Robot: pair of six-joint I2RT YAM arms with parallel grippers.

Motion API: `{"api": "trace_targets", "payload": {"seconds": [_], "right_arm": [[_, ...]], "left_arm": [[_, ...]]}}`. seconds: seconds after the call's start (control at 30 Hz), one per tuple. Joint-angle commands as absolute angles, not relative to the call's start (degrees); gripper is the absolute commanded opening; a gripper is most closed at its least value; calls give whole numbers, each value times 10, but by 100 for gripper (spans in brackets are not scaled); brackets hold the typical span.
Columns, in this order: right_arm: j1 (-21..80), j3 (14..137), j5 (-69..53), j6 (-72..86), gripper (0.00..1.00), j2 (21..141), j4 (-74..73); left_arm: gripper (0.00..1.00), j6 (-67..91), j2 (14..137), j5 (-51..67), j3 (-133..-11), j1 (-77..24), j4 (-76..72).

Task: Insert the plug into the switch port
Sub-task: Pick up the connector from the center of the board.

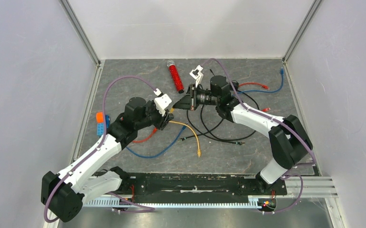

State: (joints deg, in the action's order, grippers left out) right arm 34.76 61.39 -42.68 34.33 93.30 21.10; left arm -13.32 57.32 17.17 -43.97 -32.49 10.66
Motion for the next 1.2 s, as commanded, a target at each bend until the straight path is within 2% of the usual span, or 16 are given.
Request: {"api": "trace_targets", "payload": {"seconds": [0.0,0.6,1.0,1.1,1.17], "right_arm": [[345,591,-397,451,0,941,335],[343,564,-395,483,0,941,374],[344,562,-399,489,0,940,377],[343,560,-397,491,0,941,379],[343,559,-396,490,0,942,380]], "left_arm": [[40,-174,569,193,-428,-326,9],[28,-160,573,199,-420,-326,-25],[35,-147,588,164,-428,-326,-39],[28,-152,586,179,-426,-326,-39],[13,-158,583,190,-424,-326,-35]]}}
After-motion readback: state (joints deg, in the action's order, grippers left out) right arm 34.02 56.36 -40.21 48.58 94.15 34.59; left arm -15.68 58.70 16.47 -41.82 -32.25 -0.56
